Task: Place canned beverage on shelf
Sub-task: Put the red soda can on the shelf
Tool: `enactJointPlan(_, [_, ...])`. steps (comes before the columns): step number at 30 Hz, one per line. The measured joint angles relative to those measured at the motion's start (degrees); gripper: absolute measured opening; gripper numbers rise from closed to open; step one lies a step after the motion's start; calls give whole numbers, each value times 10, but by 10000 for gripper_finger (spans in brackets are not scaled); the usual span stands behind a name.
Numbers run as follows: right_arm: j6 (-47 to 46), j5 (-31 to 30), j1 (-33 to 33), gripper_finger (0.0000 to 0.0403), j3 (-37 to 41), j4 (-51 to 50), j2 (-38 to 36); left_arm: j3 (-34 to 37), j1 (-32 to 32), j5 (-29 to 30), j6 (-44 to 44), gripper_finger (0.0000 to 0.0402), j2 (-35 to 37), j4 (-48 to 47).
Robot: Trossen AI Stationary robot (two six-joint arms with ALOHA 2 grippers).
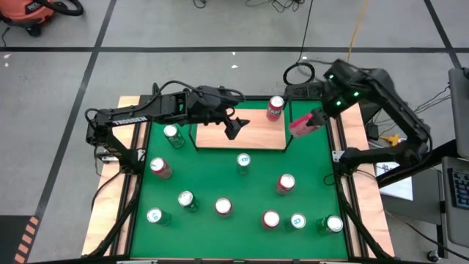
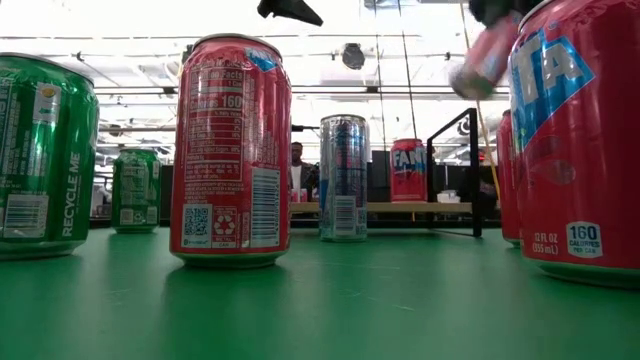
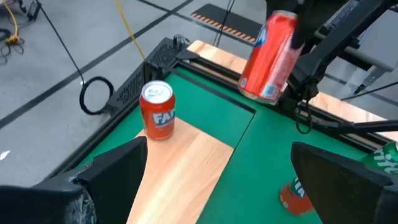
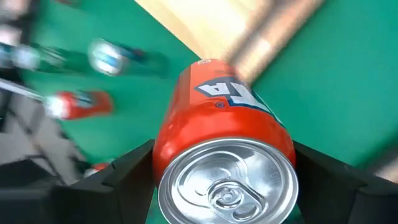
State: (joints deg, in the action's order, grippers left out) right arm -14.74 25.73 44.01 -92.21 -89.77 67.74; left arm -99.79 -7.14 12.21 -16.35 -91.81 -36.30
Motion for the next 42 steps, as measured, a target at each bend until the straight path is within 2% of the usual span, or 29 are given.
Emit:
enactJointPlan(9, [-17, 68, 0, 291, -79, 21, 0, 0, 0, 0, 15, 397, 0, 31])
enactJointPlan(18, [-69, 137, -28, 291, -85, 210, 1, 0, 10, -7, 111, 398, 0, 146])
enactJointPlan(26, [-116, 151, -45, 291, -85, 338, 5, 0, 4, -40, 128, 400, 0, 186])
enactJointPlan(35, [-129, 166, -65, 292, -84, 377, 21, -2, -2, -63, 153, 400, -16, 262])
enactJointPlan(42, [-139, 166, -86, 292, -84, 419, 33, 0, -11, -103, 152, 400, -30, 265])
